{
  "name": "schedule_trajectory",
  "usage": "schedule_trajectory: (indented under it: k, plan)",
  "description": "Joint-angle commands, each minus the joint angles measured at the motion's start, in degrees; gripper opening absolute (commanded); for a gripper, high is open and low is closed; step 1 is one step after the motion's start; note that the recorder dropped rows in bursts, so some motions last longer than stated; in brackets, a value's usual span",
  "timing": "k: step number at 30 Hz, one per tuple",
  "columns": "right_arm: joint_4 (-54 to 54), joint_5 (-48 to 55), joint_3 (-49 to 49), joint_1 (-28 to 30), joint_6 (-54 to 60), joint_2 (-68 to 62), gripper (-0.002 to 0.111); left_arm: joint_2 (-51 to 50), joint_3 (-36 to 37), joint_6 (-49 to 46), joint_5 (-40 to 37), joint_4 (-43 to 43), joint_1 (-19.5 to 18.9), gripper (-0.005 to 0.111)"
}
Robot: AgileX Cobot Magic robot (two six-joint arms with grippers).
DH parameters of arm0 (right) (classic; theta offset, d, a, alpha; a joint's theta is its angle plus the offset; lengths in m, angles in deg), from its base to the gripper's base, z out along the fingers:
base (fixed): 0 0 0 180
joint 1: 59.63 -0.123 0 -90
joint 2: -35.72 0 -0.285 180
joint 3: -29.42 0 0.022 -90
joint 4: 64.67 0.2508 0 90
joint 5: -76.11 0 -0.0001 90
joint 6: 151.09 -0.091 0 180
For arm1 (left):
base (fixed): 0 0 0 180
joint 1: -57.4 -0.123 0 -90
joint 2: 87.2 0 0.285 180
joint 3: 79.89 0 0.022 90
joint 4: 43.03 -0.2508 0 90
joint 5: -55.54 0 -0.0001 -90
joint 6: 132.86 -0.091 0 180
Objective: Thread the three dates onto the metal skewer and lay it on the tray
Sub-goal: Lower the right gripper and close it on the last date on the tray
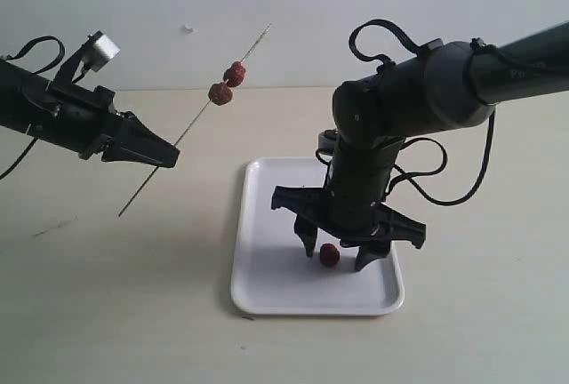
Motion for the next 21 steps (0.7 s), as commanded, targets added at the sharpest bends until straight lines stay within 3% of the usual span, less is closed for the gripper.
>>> schedule_trajectory:
  k: [1, 21]
  plan:
    - [-0.24, 0.21, -0.07, 0.23, -0.24, -0.55, 0.055, 0.71, -0.50, 0.27, -0.31, 0.42, -0.09, 0.000]
    - [-0.81, 0.71, -0.07, 0.23, 0.74, -0.55, 0.031, 0.71, -0.50, 0.37, -0.54, 0.42, -0.09, 0.000]
